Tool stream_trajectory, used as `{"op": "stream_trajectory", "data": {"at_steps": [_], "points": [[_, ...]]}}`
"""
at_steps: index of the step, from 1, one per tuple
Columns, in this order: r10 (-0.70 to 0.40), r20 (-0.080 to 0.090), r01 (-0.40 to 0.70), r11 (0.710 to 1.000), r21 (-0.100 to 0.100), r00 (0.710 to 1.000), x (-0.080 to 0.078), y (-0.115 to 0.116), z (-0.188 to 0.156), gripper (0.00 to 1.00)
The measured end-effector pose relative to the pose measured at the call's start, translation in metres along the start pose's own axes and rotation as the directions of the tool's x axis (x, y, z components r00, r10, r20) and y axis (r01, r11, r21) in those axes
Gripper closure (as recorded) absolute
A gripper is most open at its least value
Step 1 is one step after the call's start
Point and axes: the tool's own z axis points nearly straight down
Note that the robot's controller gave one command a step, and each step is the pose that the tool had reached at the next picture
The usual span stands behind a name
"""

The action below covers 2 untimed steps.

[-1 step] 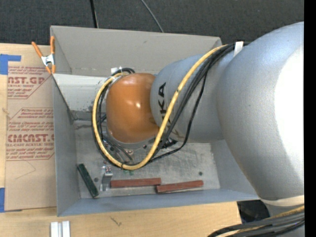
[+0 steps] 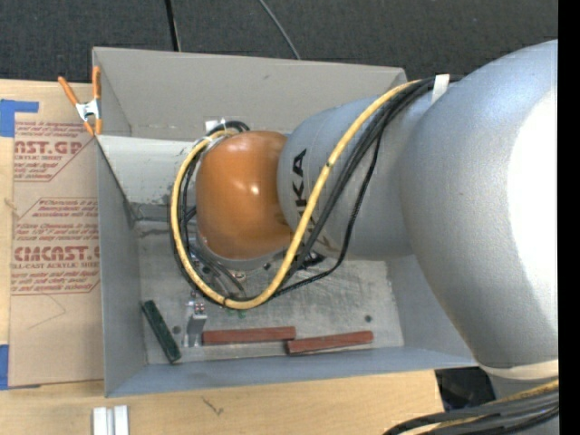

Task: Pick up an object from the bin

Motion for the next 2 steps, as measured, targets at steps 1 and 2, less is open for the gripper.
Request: {"op": "stream_trajectory", "data": {"at_steps": [1,2], "points": [[0.07,0.013,-0.07,0.998,-0.006,0.997,0.0064,-0.0289,0.0724,1.0],[0.07,0.013,-0.07,0.998,-0.006,0.997,0.0064,-0.0289,0.0724,1.0]]}}
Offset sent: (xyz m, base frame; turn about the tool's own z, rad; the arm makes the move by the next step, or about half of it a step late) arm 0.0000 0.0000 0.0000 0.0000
